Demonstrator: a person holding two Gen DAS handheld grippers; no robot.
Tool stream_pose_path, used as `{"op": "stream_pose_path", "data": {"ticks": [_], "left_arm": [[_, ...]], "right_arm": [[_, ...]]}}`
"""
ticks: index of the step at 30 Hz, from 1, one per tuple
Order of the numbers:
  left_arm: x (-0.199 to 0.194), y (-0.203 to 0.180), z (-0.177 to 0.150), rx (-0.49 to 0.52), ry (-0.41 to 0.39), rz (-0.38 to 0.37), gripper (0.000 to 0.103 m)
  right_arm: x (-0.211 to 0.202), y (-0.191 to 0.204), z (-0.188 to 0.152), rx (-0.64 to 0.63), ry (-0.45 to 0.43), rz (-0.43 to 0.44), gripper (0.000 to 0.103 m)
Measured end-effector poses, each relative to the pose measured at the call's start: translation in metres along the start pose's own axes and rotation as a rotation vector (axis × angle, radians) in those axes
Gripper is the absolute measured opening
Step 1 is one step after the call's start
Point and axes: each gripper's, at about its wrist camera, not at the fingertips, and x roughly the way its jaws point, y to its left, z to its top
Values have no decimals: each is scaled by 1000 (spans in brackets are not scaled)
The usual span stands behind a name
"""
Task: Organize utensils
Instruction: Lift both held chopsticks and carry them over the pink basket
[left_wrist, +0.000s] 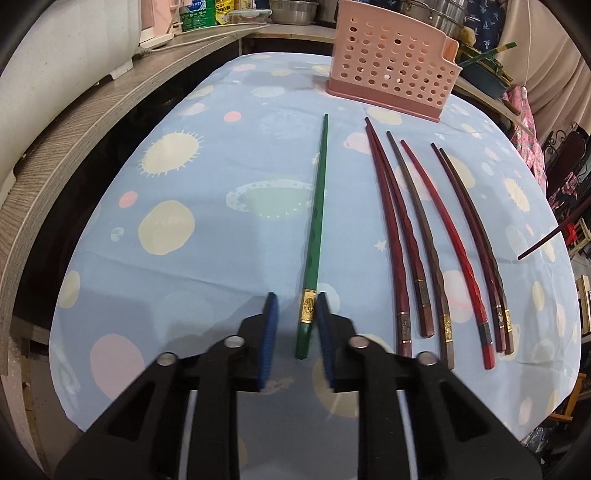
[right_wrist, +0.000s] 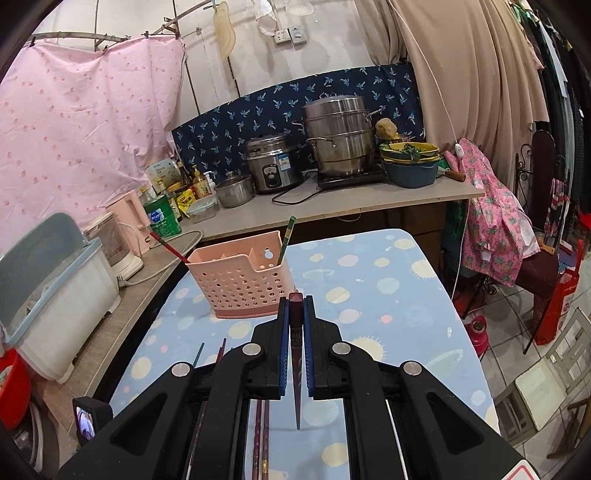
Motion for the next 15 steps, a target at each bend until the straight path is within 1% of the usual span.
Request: {"op": "stream_pose_path", "data": {"ticks": [3,7,10,13,15], "left_arm": [[0,0,2,-4,11,-28,7],[-13,0,8,-11,-11,-37,7],[-38,0,20,-17,-70,-46,7],[-70,0,43,-21,-148,-59,7],[-93,-2,64,-19,-214,-63,7]], "right_arm": [[1,1,-1,-1,4,1,7],[1,1,0,-2,2,0,7],[2,1,2,-6,-5,-2,7],[5,1,11,-3,-15,7,7],[7,0,20,3,-24,23,7]]}}
